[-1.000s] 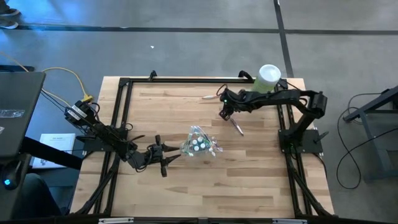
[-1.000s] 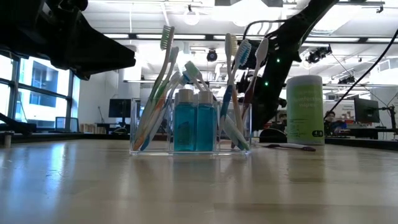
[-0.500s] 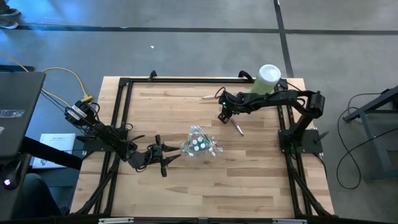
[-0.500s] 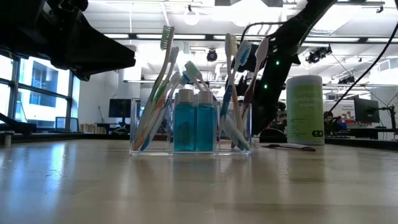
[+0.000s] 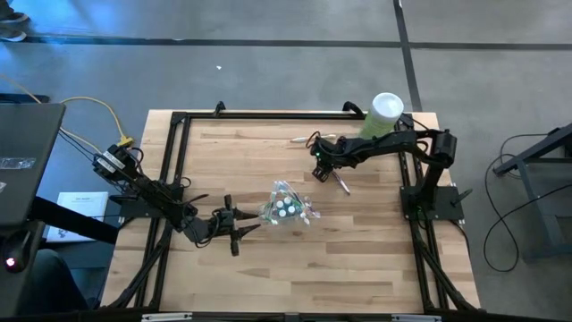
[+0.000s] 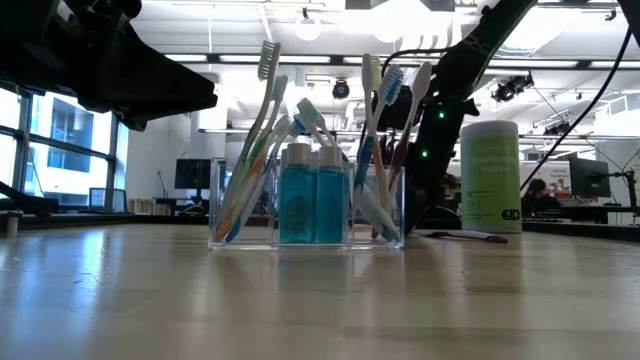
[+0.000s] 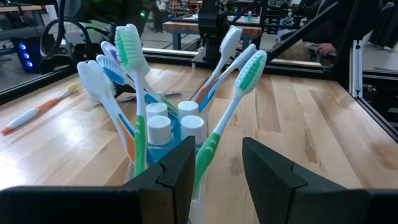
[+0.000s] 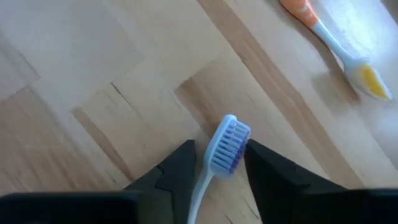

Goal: Pick & Place toothbrushing station
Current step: Put the purple toothbrush into the right side of the transparent organizer

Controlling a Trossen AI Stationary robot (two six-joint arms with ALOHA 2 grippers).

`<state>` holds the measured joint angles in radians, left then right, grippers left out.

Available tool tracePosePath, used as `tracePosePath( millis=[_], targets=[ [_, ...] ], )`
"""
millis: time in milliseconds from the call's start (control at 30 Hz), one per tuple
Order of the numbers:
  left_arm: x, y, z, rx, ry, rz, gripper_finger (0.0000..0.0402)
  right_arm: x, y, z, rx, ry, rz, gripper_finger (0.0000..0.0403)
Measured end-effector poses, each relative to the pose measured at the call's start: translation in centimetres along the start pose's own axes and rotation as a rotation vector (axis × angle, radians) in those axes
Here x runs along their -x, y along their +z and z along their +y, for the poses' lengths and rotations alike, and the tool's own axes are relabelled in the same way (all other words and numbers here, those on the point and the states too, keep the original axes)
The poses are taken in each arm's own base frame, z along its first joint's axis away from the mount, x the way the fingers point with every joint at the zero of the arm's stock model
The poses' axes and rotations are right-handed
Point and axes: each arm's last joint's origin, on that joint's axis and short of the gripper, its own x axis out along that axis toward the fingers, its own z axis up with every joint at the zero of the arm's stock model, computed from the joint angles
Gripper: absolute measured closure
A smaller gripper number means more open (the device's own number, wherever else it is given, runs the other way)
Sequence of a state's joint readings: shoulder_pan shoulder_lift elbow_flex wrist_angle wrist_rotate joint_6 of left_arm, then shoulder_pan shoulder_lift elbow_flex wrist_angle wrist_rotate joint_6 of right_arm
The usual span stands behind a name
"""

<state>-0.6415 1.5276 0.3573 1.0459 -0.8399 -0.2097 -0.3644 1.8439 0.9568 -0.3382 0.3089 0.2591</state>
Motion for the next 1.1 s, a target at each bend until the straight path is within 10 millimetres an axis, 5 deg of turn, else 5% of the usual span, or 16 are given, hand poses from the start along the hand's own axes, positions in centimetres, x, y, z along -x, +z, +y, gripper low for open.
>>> tracePosePath(
  millis=[233,767,1100],
  targets=[
    [0.0,0.0,0.0,0.001,-0.001,0.000,0.0273,-0.1,0.0,0.0,0.049,-0.013,-0.007,0.0384],
    [-0.5,0.1,0.5,0.040,0.025,-0.004,0.0273,0.1,-0.3,0.7,0.121,-0.099,-0.026,0.0392],
    [-0.6,-0.1,0.7,0.062,0.036,0.013,0.0273,4.0,-0.5,2.3,0.186,-0.117,-0.126,0.0393]
  ],
)
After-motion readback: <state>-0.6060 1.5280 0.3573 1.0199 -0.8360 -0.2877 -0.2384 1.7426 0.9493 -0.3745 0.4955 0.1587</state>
